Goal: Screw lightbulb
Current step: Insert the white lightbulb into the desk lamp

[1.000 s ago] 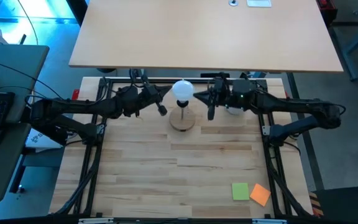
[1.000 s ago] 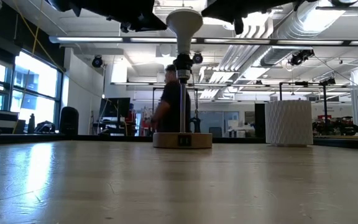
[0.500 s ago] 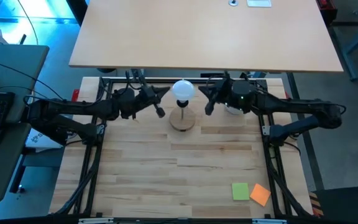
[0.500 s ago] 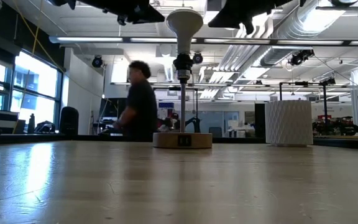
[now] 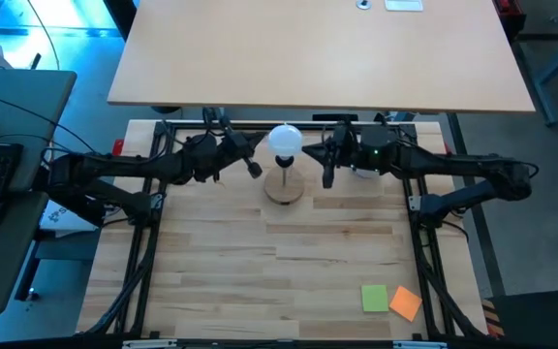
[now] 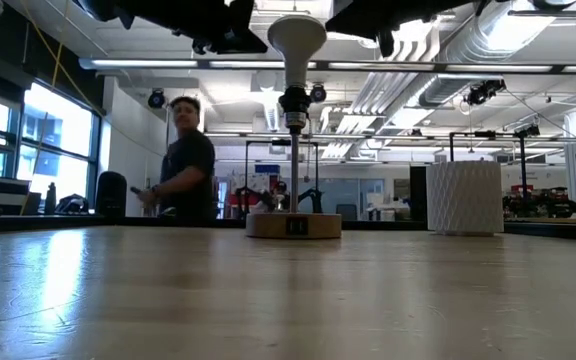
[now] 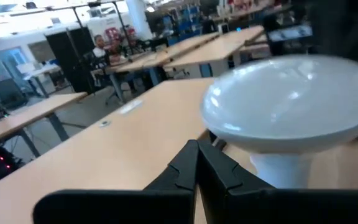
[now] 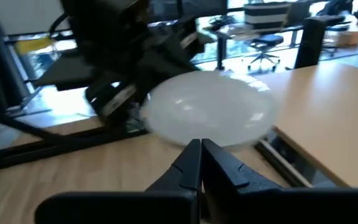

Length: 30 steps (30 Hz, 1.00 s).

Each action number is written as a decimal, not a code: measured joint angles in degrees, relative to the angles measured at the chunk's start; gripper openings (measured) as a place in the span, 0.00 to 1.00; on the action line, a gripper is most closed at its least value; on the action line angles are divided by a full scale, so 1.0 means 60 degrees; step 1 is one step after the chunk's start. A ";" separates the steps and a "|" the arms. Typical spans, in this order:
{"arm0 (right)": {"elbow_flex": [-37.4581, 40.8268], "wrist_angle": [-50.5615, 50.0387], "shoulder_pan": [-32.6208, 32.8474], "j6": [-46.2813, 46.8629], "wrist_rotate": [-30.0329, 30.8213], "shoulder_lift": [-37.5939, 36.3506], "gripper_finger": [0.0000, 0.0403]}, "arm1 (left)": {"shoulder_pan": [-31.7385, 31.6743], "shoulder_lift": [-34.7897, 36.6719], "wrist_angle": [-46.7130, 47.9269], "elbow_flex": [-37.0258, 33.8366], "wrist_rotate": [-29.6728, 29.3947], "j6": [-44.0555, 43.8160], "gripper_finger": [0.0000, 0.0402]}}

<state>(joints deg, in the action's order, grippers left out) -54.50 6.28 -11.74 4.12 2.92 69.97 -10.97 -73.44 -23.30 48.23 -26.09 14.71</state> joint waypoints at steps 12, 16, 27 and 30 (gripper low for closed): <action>-0.0004 -0.0845 0.0381 -0.0004 0.1126 -0.0426 0.02 | 0.0299 0.0584 0.0476 0.0000 -0.0504 0.0222 0.00; 0.0000 -0.0975 -0.0160 -0.0128 0.1912 -0.0451 0.02 | 0.0672 0.0664 0.0322 0.0000 -0.0197 0.0404 0.00; 0.0000 -0.0067 -0.0766 -0.0259 -0.0077 0.0010 0.02 | 0.0620 0.0128 -0.0187 0.0000 -0.0018 0.0303 0.00; 0.0000 -0.0076 -0.0448 -0.0256 -0.0201 -0.0004 0.02 | 0.0399 0.0052 -0.0210 0.0000 -0.0063 0.0168 0.00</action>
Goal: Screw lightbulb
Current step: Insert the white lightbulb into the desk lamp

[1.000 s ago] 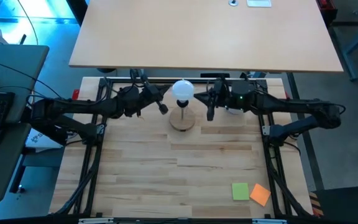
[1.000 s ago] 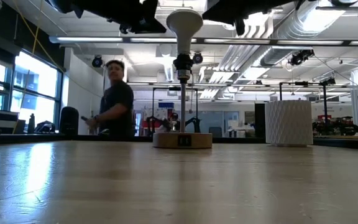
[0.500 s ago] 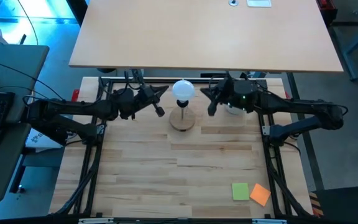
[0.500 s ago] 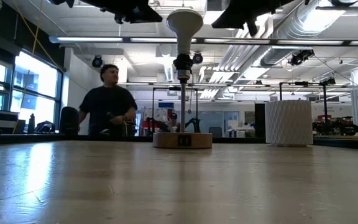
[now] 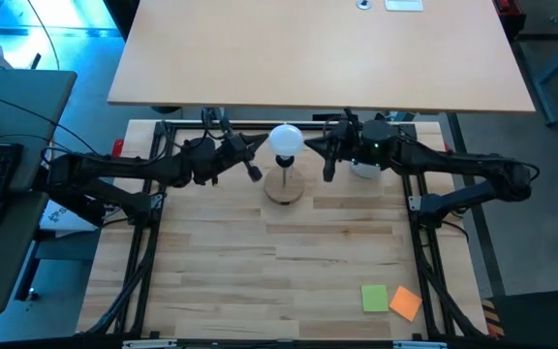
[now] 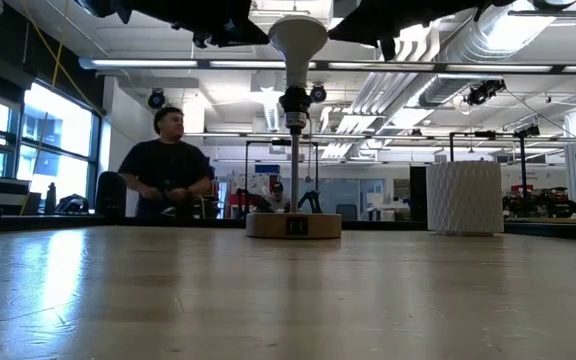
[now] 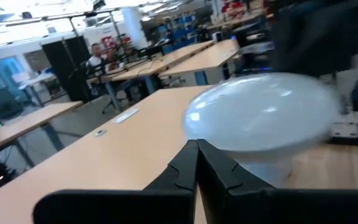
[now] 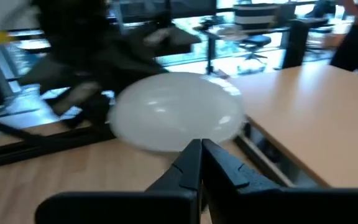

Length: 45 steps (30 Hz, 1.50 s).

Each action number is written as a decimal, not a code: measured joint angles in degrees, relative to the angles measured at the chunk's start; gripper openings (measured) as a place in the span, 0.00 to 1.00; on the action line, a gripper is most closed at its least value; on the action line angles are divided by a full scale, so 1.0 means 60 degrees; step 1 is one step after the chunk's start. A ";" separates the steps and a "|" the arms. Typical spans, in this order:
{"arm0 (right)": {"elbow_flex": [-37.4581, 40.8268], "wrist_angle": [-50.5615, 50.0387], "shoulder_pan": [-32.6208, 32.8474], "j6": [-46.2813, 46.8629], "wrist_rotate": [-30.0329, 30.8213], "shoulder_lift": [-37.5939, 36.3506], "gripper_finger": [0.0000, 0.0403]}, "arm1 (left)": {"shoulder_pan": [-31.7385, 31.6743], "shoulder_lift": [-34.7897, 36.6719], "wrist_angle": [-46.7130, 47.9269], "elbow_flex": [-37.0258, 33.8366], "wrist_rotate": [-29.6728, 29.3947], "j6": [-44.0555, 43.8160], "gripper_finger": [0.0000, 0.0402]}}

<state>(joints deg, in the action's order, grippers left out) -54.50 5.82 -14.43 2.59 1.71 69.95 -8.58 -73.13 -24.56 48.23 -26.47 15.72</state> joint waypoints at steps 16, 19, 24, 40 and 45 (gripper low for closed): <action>0.0000 -0.0310 0.0654 -0.0161 0.1896 -0.0175 0.02 | 0.0150 0.0604 0.0439 0.0000 -0.0534 0.0426 0.00; 0.0000 -0.0272 0.0144 -0.0058 0.1959 -0.0171 0.02 | 0.0416 0.0629 0.0325 0.0000 -0.0250 0.0482 0.00; 0.0004 0.0128 -0.0521 0.0136 0.0525 -0.0014 0.02 | 0.0522 0.0430 0.0324 0.0000 0.0038 0.0351 0.00; 0.0004 0.0058 0.0847 0.0250 -0.1296 -0.0036 0.02 | -0.0468 0.0055 0.0235 0.0000 -0.0004 0.0419 0.00; 0.0004 -0.0275 0.0824 0.0248 0.0418 -0.0160 0.02 | -0.0292 0.0452 0.0637 -0.0004 -0.0171 0.0478 0.00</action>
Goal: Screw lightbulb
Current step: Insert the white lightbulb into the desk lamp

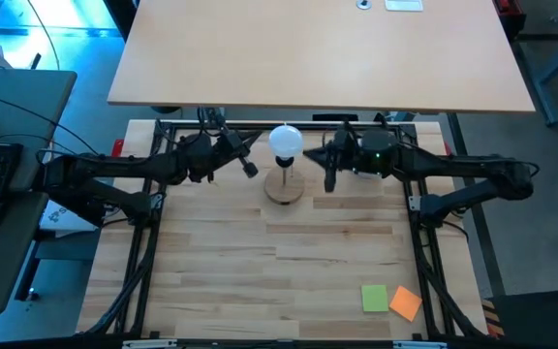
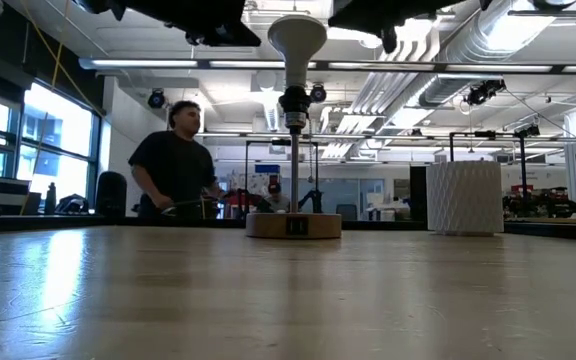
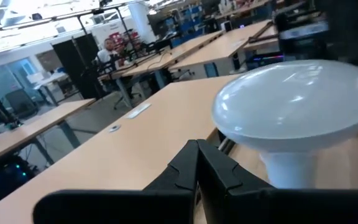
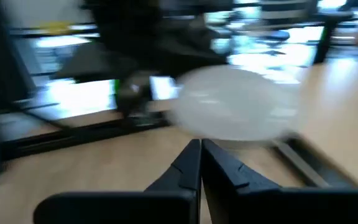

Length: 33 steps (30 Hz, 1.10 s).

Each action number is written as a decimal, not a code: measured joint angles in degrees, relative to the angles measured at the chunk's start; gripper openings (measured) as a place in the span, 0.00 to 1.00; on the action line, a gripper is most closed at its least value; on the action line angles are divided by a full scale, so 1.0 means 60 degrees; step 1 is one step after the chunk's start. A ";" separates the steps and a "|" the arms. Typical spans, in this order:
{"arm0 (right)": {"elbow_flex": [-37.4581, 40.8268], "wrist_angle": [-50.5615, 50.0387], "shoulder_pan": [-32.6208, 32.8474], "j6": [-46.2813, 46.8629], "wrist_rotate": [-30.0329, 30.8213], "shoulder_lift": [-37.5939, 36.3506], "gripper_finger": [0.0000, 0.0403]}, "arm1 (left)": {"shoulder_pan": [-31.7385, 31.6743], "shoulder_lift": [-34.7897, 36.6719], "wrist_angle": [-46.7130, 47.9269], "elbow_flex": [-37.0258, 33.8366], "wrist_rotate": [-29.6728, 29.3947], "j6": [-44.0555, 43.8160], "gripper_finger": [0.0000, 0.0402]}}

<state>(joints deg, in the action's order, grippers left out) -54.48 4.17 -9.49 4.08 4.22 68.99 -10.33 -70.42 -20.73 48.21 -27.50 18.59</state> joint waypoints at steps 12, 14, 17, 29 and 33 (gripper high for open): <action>0.0000 0.0719 -0.1049 0.0004 0.0050 0.0328 0.02 | 0.0981 -0.0056 -0.0119 0.0000 0.0235 -0.0080 0.00; 0.0000 0.0680 -0.0992 0.0015 -0.0107 0.0327 0.02 | 0.0866 -0.0163 -0.0262 0.0000 0.0184 -0.0074 0.00; 0.0000 0.0628 -0.0746 0.0164 -0.0448 0.0295 0.02 | 0.0636 -0.0274 -0.0341 0.0000 0.0021 -0.0077 0.00; 0.0000 0.0452 0.0280 -0.0185 -0.1318 0.0142 0.02 | -0.0095 -0.0177 -0.0042 0.0000 0.0538 0.0081 0.00; 0.0000 -0.0060 0.0273 -0.0249 -0.0088 -0.0112 0.02 | 0.0168 0.0221 0.0537 0.0000 0.0037 0.0095 0.00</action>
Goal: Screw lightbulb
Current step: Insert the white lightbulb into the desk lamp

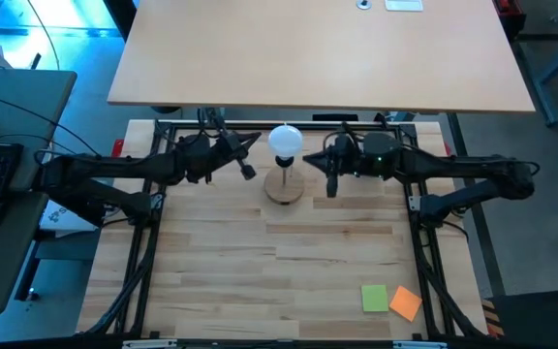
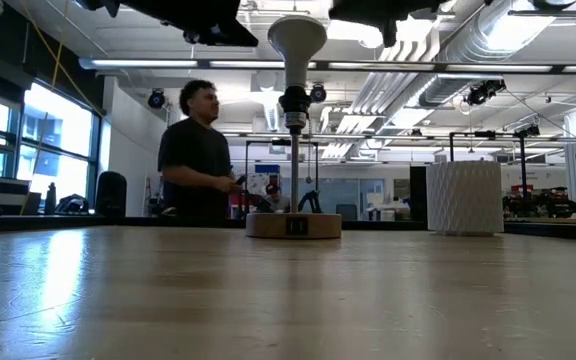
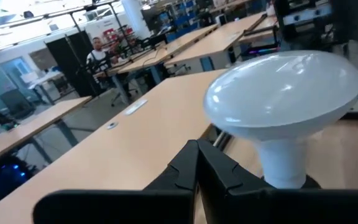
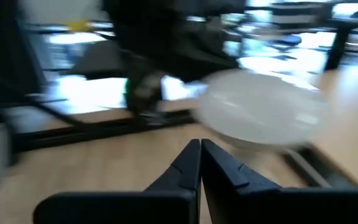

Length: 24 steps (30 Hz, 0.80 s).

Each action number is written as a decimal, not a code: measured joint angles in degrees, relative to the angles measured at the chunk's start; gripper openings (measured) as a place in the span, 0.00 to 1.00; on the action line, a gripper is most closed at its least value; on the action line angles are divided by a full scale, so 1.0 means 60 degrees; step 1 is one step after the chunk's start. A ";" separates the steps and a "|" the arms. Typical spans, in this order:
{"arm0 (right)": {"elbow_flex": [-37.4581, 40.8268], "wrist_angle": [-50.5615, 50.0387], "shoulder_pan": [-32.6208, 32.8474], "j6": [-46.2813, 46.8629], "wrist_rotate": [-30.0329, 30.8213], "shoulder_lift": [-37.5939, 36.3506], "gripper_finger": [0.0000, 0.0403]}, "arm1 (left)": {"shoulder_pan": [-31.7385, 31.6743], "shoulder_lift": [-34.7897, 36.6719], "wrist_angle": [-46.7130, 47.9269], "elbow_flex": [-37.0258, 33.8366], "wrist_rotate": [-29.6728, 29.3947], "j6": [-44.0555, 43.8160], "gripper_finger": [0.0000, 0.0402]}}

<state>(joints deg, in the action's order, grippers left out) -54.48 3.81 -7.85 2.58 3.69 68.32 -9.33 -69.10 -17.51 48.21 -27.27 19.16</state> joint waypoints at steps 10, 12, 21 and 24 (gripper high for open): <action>0.0000 -0.0014 -0.1015 0.0172 0.1195 0.0120 0.02 | 0.1135 -0.0095 -0.0634 0.0000 0.0547 0.0279 0.00; 0.0000 0.0253 -0.1151 0.0172 0.1053 0.0134 0.02 | 0.1187 -0.0263 -0.0957 0.0000 0.0531 0.0337 0.00; 0.0000 0.0249 -0.0977 0.0325 -0.0988 0.0239 0.02 | 0.0498 -0.0692 -0.1356 0.0007 0.0361 0.0328 0.00; 0.0000 0.0457 -0.0625 0.0319 -0.1362 0.0233 0.02 | 0.0147 -0.0760 -0.1329 0.0004 0.0329 0.0324 0.00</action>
<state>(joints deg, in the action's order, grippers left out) -54.48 6.55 -11.60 4.50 -4.48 69.72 -8.44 -73.66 -25.48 48.23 -25.30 21.10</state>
